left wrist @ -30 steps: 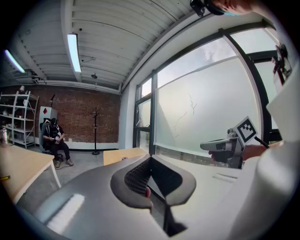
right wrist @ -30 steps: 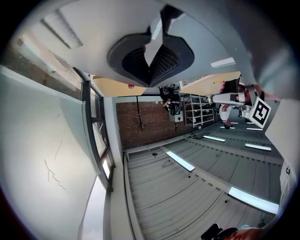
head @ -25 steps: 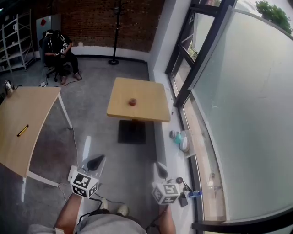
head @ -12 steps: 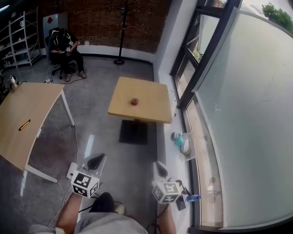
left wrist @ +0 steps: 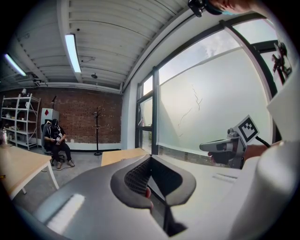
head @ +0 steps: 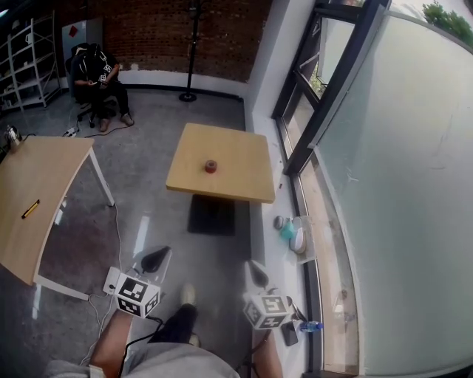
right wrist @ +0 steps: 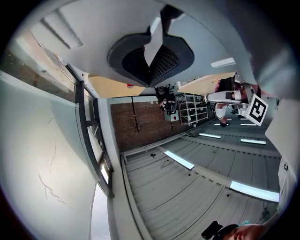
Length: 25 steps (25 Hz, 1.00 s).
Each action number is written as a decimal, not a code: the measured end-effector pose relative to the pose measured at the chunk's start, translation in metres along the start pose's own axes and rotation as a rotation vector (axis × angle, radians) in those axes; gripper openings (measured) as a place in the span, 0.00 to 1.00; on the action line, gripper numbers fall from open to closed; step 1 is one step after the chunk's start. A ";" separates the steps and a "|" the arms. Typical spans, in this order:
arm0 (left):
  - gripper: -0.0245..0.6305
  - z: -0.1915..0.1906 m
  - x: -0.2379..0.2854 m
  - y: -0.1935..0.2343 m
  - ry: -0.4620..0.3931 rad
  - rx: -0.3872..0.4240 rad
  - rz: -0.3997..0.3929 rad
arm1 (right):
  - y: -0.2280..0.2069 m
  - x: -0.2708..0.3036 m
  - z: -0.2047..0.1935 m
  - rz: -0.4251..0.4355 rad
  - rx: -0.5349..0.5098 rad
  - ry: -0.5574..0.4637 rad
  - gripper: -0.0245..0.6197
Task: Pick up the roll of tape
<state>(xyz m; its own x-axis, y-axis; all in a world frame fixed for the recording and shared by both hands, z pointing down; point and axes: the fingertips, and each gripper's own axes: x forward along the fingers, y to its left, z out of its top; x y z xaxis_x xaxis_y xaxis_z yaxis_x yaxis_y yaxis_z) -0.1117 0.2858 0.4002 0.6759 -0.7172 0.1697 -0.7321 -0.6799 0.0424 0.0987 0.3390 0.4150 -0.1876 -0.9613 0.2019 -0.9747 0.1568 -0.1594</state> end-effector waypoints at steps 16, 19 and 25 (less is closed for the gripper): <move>0.04 0.022 0.161 0.080 0.053 -0.004 0.002 | -0.081 0.164 0.036 0.014 0.035 0.033 0.06; 0.04 0.021 0.181 0.099 0.062 -0.012 0.011 | -0.085 0.194 0.037 0.029 0.029 0.048 0.06; 0.04 0.018 0.217 0.132 0.075 -0.033 0.021 | -0.088 0.246 0.041 0.053 0.035 0.077 0.06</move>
<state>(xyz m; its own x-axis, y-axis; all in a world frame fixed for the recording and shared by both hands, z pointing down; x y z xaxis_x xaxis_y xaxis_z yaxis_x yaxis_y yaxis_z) -0.0605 0.0377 0.4249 0.6526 -0.7172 0.2443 -0.7496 -0.6581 0.0704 0.1435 0.0791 0.4395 -0.2489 -0.9312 0.2662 -0.9586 0.1975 -0.2052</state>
